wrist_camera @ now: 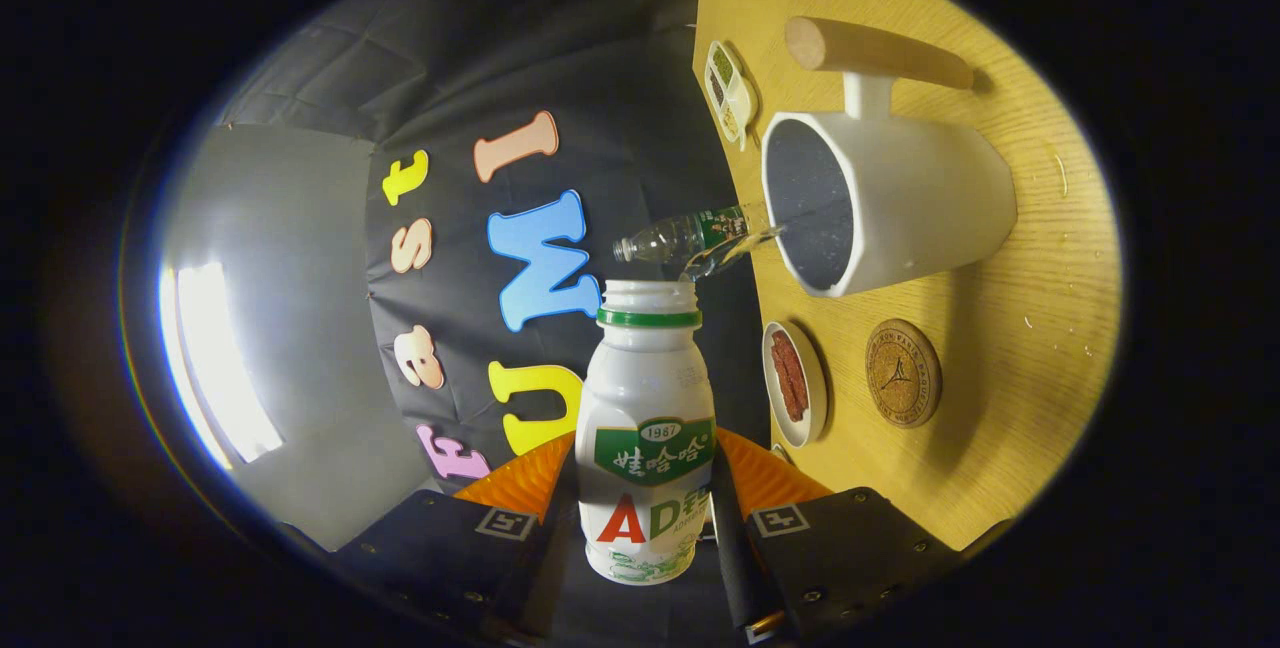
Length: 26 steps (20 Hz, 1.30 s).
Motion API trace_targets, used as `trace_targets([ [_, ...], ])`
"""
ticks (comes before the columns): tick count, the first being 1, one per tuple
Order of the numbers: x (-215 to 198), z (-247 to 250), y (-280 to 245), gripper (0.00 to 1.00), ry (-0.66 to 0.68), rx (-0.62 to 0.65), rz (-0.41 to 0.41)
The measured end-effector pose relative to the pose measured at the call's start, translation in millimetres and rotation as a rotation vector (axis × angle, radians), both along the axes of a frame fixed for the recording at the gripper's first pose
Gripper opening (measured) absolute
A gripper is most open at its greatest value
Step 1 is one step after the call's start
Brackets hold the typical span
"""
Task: Take the bottle from table, then pour the juice into the cup, finally place the bottle on the coaster
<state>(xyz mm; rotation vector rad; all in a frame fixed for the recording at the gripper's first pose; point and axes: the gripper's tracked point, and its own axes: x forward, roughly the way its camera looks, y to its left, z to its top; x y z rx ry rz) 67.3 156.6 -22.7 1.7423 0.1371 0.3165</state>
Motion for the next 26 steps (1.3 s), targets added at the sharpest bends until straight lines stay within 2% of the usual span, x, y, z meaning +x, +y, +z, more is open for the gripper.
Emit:
trace_targets([
  [9, -1, 0, 1, 0.63, 0.011, 0.039, -0.008],
  [12, -2, 0, -1, 0.63, -0.007, 0.095, -0.008],
  [26, 0, -3, -10, 0.64, 0.009, 0.121, -0.037],
])
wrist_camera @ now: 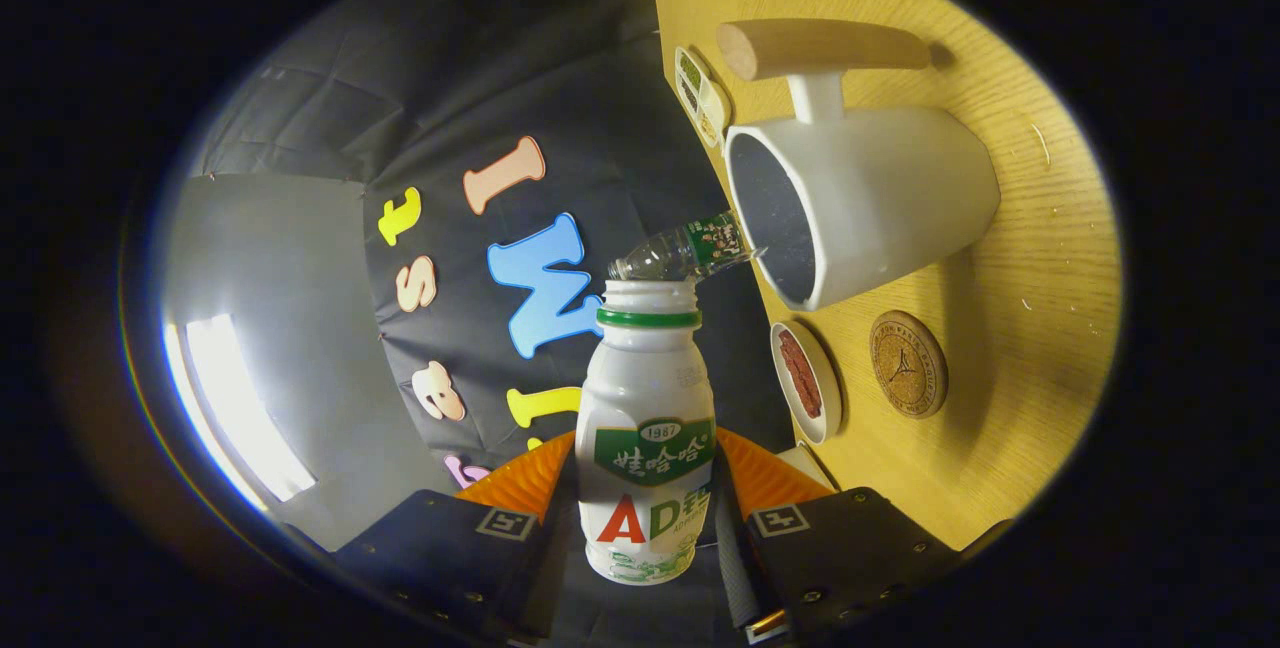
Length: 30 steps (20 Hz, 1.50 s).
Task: Take the bottle from table, then pour the juice into the cup, finally place the bottle on the coaster
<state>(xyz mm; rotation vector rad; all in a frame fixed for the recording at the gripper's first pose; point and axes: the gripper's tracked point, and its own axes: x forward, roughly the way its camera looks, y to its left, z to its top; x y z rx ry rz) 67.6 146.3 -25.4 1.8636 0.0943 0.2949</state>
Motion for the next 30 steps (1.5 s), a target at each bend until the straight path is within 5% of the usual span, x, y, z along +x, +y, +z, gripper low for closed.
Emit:
trace_targets([
  [30, 1, 3, -20, 0.64, 0.024, 0.06, 0.004],
])
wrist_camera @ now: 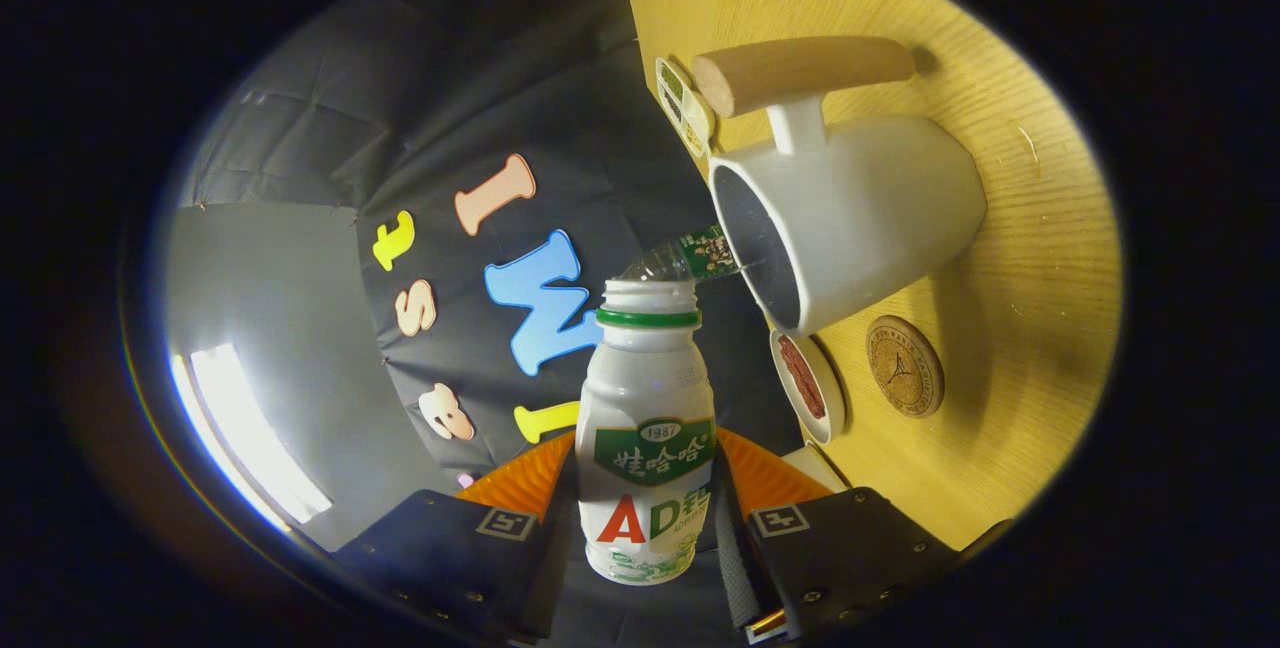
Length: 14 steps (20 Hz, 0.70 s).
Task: Take the bottle from table, then pour the juice into the cup, finally place the bottle on the coaster
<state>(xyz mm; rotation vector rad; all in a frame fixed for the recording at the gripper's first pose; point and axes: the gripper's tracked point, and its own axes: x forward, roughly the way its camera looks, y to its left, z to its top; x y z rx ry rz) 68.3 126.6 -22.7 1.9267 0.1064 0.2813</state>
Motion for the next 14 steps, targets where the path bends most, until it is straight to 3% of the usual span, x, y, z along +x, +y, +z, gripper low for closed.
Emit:
trace_targets([
  [14, 1.2, 5.2, -2.4, 0.63, -0.005, -0.001, 0.008],
])
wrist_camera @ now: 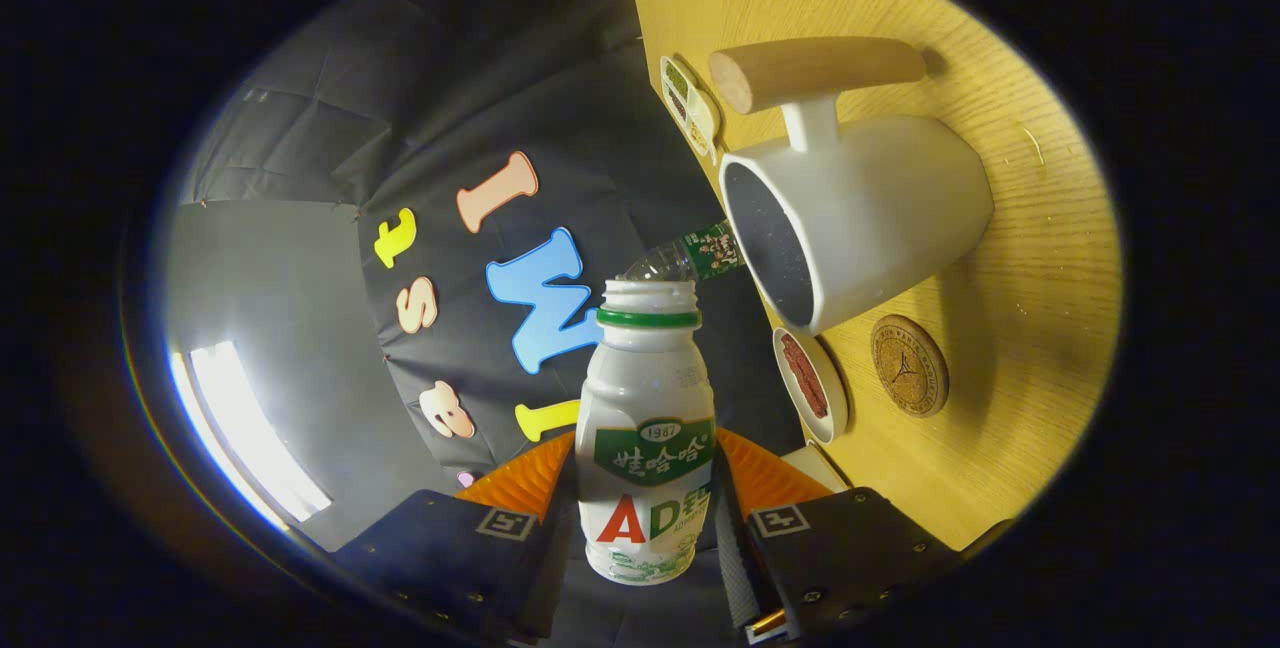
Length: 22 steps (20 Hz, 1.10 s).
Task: Take the bottle from table, then pour the juice into the cup, finally place the bottle on the coaster
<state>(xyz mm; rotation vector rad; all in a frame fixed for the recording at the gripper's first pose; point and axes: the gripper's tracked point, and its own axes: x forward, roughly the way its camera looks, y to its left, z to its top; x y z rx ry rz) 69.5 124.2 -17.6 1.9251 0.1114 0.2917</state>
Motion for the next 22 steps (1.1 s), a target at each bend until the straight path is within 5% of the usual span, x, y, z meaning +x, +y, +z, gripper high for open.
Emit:
trace_targets([
  [16, -1, 1, 1, 0.63, -0.017, -0.05, -0.006],
  [22, 5, -10, 11, 0.64, 0.006, -0.274, -0.02],
])
